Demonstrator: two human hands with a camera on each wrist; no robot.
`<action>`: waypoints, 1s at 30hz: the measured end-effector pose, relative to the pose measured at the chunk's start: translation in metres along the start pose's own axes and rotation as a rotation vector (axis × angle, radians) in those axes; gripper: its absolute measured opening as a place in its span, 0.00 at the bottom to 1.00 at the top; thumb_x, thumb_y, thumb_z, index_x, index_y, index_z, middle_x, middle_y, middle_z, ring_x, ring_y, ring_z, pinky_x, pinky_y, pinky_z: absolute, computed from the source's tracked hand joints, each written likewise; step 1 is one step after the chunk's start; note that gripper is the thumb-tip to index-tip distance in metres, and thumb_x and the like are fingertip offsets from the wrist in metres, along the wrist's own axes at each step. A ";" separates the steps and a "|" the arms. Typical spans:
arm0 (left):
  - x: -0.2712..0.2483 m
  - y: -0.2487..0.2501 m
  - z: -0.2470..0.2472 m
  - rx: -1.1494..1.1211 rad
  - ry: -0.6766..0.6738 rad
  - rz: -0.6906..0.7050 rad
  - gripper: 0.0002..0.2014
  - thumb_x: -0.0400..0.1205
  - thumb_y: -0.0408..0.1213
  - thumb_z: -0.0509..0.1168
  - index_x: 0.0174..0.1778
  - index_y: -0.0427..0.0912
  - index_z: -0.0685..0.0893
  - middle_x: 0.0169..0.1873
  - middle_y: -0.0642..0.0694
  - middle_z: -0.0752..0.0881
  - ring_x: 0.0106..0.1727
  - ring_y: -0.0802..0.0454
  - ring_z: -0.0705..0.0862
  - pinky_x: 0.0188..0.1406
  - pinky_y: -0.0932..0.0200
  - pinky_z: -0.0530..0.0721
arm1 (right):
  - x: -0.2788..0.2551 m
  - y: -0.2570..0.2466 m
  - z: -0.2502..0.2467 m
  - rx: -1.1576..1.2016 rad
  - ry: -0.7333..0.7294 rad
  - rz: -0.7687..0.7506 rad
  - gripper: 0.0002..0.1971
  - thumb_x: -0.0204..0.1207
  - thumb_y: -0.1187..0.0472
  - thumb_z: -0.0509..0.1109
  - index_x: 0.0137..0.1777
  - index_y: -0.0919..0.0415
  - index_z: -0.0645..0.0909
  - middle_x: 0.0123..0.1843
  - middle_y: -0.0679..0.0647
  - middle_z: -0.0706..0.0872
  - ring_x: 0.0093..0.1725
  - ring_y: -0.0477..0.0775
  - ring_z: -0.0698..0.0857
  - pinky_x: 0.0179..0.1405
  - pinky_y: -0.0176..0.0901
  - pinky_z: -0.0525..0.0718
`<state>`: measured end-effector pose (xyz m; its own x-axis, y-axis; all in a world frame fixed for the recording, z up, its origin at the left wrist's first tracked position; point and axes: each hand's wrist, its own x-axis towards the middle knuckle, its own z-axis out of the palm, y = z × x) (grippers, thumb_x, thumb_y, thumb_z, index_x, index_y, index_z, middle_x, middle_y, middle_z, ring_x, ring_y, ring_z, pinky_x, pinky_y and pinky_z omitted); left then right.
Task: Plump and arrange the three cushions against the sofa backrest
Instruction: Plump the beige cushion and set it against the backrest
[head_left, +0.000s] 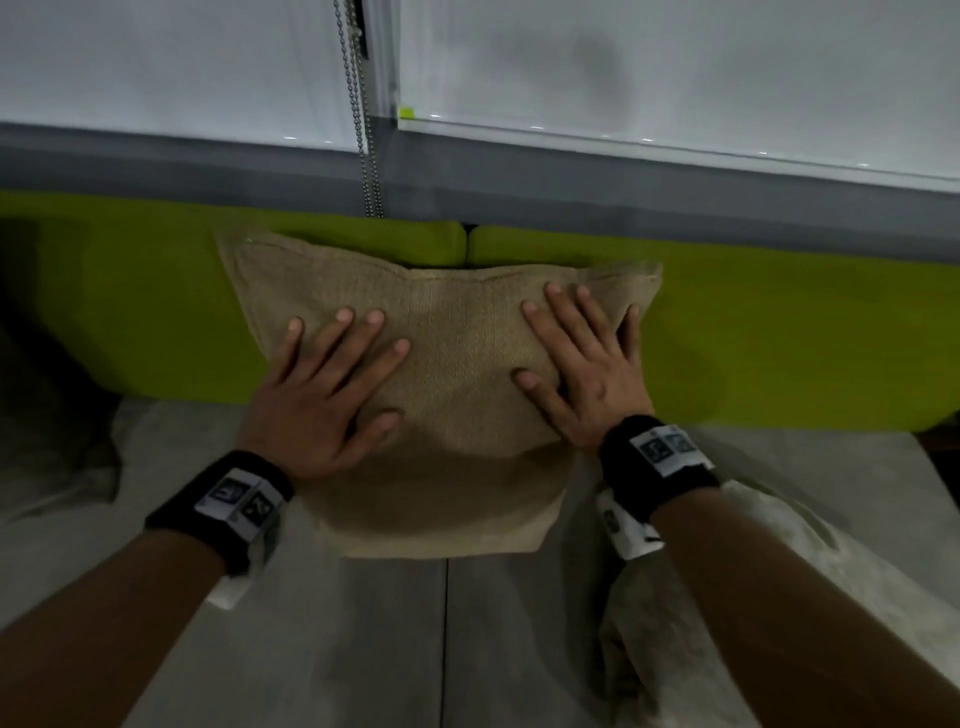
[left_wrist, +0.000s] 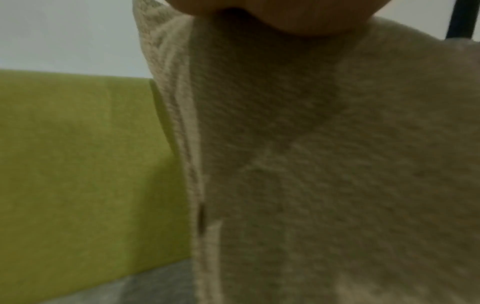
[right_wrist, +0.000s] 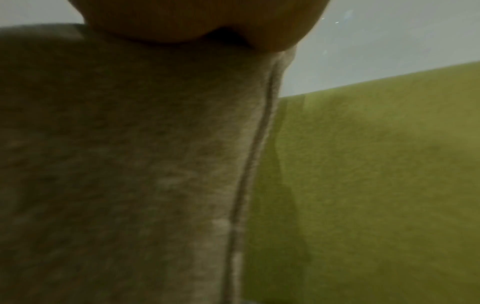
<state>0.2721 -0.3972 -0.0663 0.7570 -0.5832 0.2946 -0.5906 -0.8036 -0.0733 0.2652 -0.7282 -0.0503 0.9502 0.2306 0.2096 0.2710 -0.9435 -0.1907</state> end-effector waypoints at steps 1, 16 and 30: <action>-0.001 -0.009 -0.003 0.010 -0.036 0.020 0.34 0.86 0.63 0.49 0.86 0.49 0.65 0.86 0.42 0.64 0.85 0.39 0.64 0.81 0.28 0.59 | 0.002 0.010 -0.003 -0.032 -0.036 -0.011 0.40 0.83 0.24 0.40 0.91 0.40 0.53 0.93 0.47 0.56 0.93 0.55 0.50 0.85 0.80 0.37; 0.000 -0.053 -0.027 -1.140 0.388 -1.051 0.16 0.82 0.53 0.70 0.64 0.53 0.85 0.58 0.48 0.88 0.61 0.45 0.87 0.66 0.45 0.84 | -0.026 0.045 -0.024 1.332 0.158 0.812 0.26 0.78 0.40 0.74 0.73 0.49 0.84 0.69 0.50 0.90 0.67 0.54 0.89 0.62 0.52 0.87; -0.036 0.019 -0.036 -0.707 0.626 -0.695 0.24 0.87 0.41 0.62 0.79 0.41 0.71 0.76 0.51 0.71 0.81 0.48 0.69 0.81 0.48 0.67 | -0.065 -0.026 -0.028 0.183 0.429 -0.148 0.23 0.86 0.53 0.67 0.79 0.59 0.73 0.80 0.67 0.78 0.81 0.72 0.74 0.78 0.73 0.71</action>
<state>0.2236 -0.3871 -0.0442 0.8251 0.2740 0.4942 -0.2768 -0.5665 0.7762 0.1923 -0.7255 -0.0318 0.7612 0.2036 0.6158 0.4573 -0.8417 -0.2870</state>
